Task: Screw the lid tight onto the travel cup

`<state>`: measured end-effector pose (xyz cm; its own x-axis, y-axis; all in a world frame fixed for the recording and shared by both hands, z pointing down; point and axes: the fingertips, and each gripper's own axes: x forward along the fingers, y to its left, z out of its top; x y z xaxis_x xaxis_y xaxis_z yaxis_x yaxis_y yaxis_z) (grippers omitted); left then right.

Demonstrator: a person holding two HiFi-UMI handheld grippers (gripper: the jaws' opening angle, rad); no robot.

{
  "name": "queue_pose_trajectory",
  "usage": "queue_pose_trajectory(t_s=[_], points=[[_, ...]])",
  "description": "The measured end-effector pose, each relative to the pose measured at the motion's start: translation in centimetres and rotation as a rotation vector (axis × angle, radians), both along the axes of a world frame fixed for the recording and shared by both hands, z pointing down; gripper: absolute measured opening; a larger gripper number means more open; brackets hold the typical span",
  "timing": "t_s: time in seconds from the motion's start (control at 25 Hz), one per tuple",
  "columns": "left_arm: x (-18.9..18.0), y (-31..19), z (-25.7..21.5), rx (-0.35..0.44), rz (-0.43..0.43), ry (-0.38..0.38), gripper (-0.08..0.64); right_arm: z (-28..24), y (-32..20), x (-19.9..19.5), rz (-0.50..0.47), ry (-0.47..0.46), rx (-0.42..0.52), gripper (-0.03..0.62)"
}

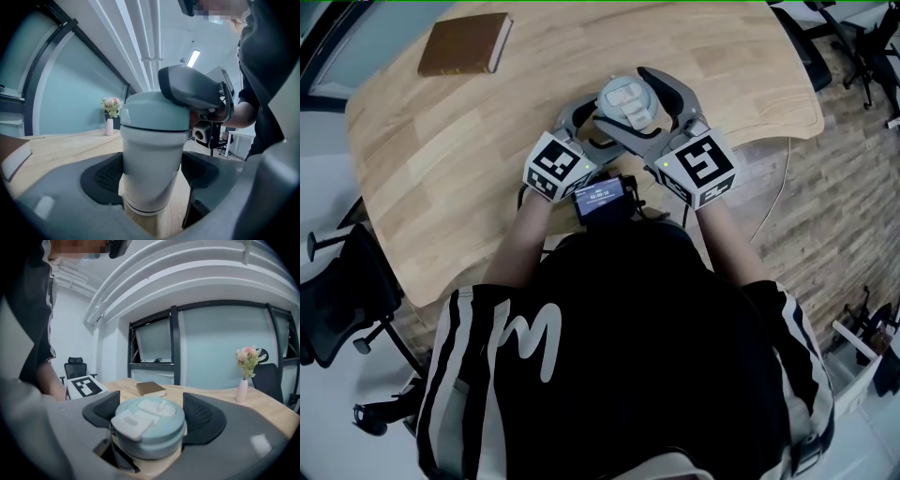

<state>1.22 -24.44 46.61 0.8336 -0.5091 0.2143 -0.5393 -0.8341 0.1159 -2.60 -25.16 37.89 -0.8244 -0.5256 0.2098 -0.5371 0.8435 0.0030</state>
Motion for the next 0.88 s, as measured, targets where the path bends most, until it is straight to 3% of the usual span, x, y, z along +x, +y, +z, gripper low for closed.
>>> queue_pose_trajectory(t_s=[0.4, 0.56, 0.68, 0.88], points=[[0.1, 0.0, 0.1, 0.001, -0.005, -0.006, 0.394, 0.0, -0.5, 0.7, 0.239, 0.003, 0.02, 0.414], [0.0, -0.1, 0.1, 0.007, -0.01, -0.006, 0.394, 0.1, -0.5, 0.7, 0.293, 0.005, 0.023, 0.408], [0.0, -0.3, 0.0, 0.007, -0.008, -0.004, 0.394, 0.1, -0.4, 0.4, 0.253, 0.005, 0.018, 0.41], [0.2, -0.1, 0.0, -0.004, 0.0, 0.003, 0.394, -0.9, 1.0, 0.3, -0.011, -0.052, 0.035, 0.463]])
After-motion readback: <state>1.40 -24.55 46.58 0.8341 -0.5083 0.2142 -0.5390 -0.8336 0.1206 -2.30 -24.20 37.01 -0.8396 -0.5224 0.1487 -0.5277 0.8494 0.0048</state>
